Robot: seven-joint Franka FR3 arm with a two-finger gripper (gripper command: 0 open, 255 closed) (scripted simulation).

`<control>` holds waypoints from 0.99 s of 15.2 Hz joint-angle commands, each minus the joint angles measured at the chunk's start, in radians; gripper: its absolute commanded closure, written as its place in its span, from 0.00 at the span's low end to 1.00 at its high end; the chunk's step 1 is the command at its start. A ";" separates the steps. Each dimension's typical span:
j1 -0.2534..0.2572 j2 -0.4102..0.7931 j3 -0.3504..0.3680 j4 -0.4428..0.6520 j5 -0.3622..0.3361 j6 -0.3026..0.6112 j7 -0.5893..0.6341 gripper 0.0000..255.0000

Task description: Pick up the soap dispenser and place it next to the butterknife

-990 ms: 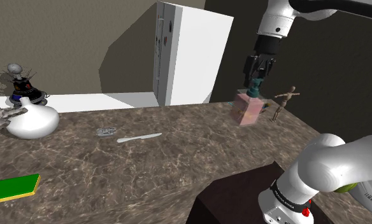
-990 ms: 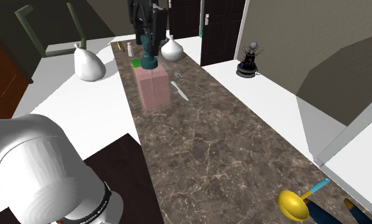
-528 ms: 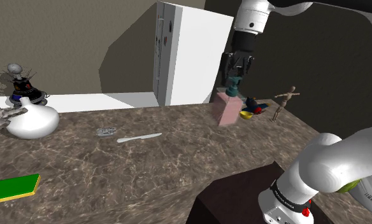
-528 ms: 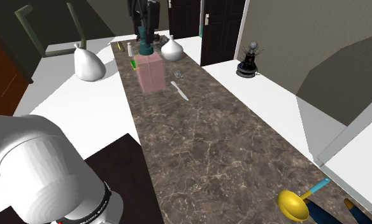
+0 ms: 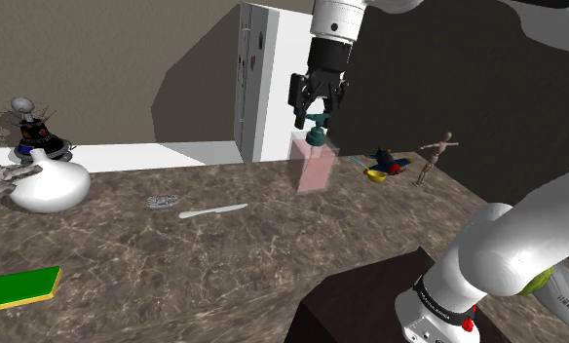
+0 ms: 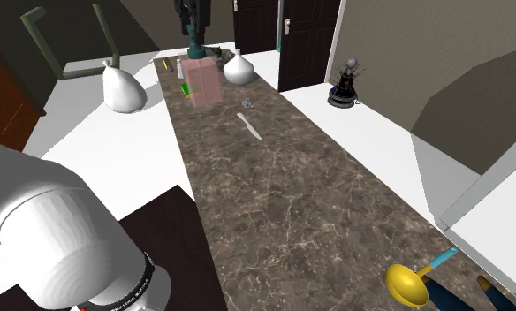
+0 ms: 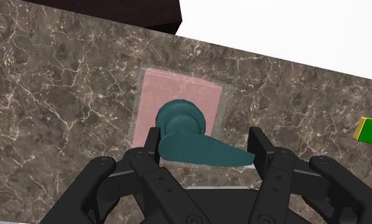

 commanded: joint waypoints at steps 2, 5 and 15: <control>0.013 0.112 0.047 0.102 -0.014 0.018 0.066 1.00; 0.033 0.221 0.091 0.215 -0.039 0.020 0.135 1.00; 0.199 0.685 0.182 0.782 -0.222 -0.090 0.364 1.00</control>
